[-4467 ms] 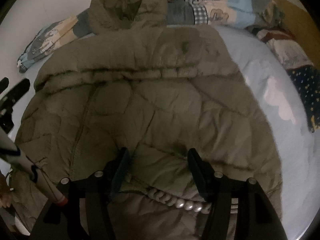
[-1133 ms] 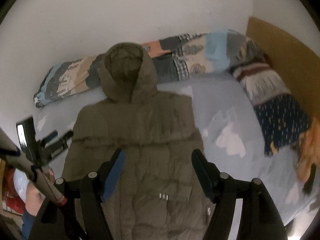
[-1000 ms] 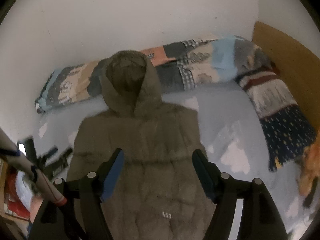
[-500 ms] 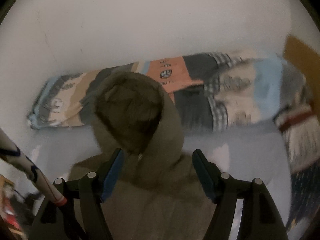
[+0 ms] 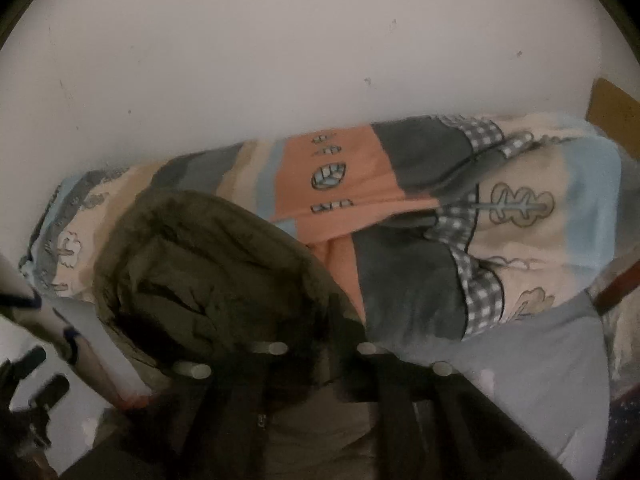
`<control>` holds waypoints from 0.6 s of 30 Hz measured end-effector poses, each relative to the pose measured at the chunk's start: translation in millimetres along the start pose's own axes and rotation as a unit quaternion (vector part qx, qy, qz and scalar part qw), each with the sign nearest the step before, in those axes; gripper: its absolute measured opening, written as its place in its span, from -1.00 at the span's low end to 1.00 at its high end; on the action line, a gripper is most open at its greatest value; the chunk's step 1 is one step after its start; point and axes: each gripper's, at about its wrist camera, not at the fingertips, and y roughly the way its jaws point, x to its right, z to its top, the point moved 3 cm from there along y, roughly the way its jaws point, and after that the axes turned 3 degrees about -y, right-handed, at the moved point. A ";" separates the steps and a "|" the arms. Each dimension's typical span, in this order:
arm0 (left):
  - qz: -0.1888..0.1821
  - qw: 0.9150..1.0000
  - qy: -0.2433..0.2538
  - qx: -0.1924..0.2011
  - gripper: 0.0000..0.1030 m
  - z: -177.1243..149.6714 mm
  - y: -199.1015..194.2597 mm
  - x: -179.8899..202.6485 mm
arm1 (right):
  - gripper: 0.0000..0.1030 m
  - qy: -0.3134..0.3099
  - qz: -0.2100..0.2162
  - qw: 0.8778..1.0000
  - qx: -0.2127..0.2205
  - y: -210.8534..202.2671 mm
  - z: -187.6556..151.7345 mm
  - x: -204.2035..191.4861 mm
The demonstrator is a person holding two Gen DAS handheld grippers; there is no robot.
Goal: Fold large clothes
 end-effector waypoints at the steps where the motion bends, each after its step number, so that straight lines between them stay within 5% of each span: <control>1: -0.001 1.000 0.004 0.001 0.51 -1.3 2.1 1.7 | -0.89 -0.005 0.002 1.000 0.015 -6.2 -4.0 -1.3; 6: -0.003 1.000 0.017 0.013 0.51 -6.9 1.9 14.7 | -0.89 -0.014 0.017 0.999 0.049 -42.2 -22.4 6.9; 15: 0.018 0.990 0.107 0.094 0.52 -11.3 -43.7 57.0 | -0.89 -0.033 0.057 0.996 0.065 -106.2 -64.5 21.8; 16: 0.012 0.988 0.116 0.097 0.38 -15.4 -49.6 63.4 | -0.89 -0.031 0.062 0.995 0.065 -112.8 -70.6 23.1; 18: 0.014 0.986 0.134 0.093 -0.78 -25.5 -58.4 74.3 | -0.89 -0.033 0.070 0.995 0.063 -123.3 -82.2 23.2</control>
